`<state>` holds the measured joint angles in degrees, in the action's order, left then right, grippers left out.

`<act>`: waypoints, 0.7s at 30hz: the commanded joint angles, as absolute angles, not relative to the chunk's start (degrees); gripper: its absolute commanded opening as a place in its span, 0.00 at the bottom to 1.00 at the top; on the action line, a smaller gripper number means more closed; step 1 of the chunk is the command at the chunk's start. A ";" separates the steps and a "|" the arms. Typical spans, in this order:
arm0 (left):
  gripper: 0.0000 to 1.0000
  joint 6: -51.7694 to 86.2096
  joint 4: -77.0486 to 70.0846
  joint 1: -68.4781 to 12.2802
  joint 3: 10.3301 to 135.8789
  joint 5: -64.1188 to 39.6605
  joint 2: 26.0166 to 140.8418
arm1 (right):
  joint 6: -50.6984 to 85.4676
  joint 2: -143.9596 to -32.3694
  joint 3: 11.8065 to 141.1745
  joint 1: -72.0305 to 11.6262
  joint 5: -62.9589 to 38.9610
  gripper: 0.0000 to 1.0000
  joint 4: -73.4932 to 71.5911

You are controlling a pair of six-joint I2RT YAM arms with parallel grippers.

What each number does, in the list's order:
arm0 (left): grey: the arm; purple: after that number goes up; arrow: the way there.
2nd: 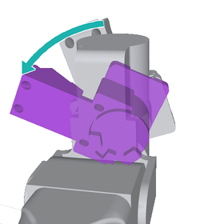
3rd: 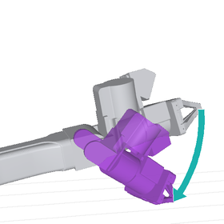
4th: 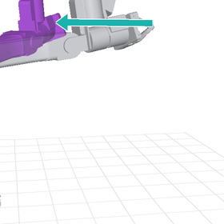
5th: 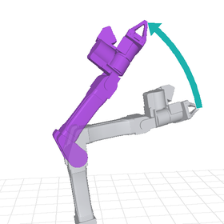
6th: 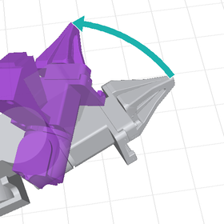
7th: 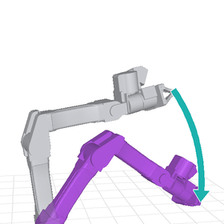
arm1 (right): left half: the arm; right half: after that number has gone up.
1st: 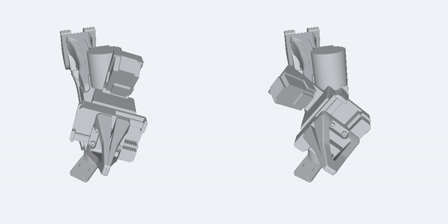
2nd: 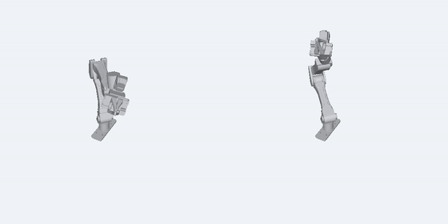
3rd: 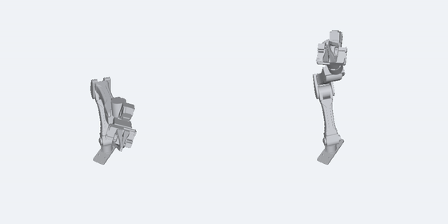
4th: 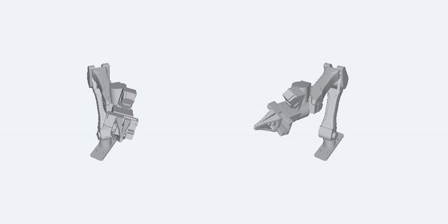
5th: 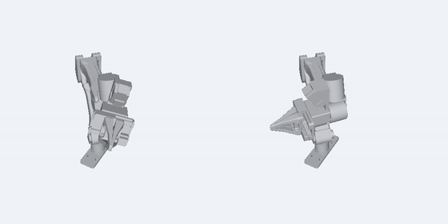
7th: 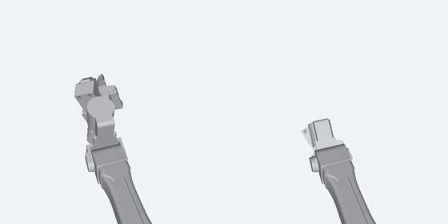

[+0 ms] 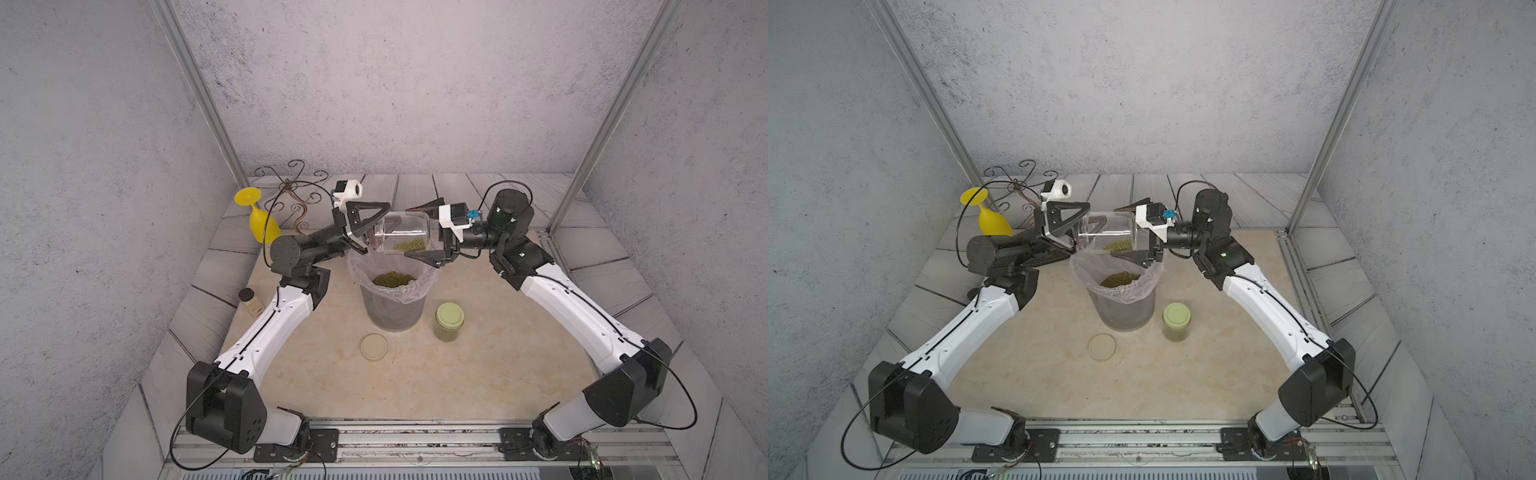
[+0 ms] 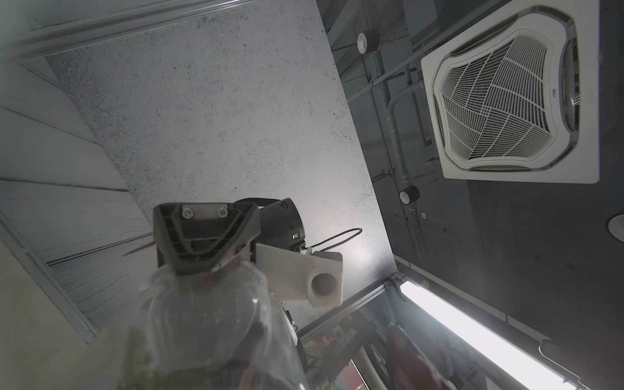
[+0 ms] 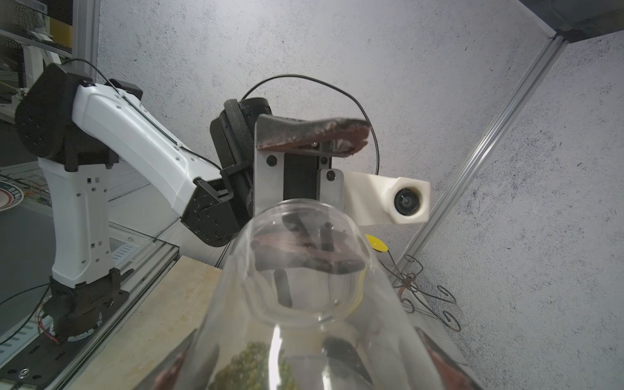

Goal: Empty moldy mung beans from jars
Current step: Adjust the jar.

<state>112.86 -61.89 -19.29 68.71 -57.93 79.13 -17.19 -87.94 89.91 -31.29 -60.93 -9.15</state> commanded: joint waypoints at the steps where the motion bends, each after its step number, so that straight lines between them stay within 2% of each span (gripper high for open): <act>1: 0.66 102.68 -52.25 -18.26 67.68 -60.12 75.76 | -15.70 -89.05 90.18 -31.31 -60.29 0.62 -11.51; 5: 0.69 88.14 -33.20 -17.06 69.53 -61.57 71.98 | -15.09 -89.29 89.93 -30.99 -60.31 0.62 -11.65; 7: 0.69 84.75 -28.53 -16.96 70.75 -61.82 71.43 | -15.03 -89.43 89.92 -30.92 -60.39 0.62 -11.60; 13: 0.71 85.24 -27.75 -15.54 69.78 -62.53 72.17 | -14.59 -89.89 89.74 -30.67 -60.16 0.61 -11.81; 21: 0.80 78.12 -20.58 -10.14 67.46 -63.24 71.12 | -14.33 -89.60 88.51 -28.81 -59.47 0.61 -10.72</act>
